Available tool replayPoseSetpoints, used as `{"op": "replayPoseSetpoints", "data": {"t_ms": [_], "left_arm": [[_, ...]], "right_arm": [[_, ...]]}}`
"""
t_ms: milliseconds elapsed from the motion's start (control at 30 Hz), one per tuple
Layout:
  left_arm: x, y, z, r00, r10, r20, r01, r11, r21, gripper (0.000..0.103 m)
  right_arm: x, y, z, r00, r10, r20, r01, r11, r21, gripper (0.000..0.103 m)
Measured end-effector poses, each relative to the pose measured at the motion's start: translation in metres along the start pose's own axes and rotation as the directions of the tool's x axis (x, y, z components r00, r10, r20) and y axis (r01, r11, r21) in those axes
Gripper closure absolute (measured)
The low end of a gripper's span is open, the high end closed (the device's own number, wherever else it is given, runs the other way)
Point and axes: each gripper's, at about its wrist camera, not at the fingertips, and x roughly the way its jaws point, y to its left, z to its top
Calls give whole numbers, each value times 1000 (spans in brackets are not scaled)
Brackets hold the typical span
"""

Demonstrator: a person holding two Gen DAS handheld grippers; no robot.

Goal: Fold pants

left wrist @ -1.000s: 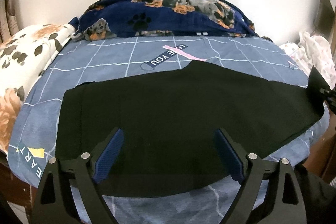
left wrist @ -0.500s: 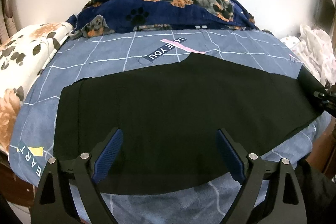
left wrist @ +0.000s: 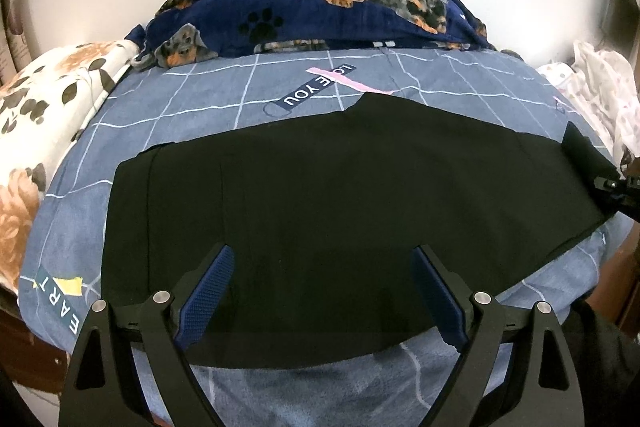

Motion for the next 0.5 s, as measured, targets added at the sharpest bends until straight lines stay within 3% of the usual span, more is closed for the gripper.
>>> {"op": "replayPoseSetpoints", "data": {"t_ms": [500], "left_arm": [[4,1,-1,1000,3,-17,-3,1000,-1,13]], "right_arm": [[12,20,-5,999,7,-46,-10,999,-54,91]]}}
